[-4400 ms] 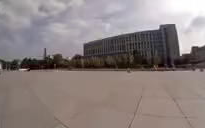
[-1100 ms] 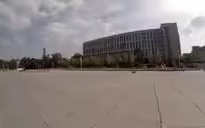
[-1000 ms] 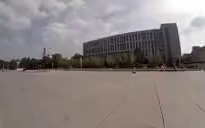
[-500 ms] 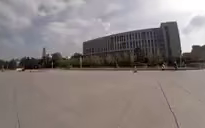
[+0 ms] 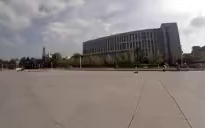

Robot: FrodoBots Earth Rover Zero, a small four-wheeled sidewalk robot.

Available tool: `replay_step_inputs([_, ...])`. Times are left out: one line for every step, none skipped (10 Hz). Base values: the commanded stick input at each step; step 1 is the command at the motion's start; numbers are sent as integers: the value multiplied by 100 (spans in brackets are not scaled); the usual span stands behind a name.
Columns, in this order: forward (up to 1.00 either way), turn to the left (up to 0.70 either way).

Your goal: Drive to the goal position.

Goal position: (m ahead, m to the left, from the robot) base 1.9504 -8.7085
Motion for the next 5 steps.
replay_step_inputs([0, 0])
replay_step_inputs([0, 0])
replay_step_inputs([0, 0])
replay_step_inputs([0, 0])
replay_step_inputs([0, 0])
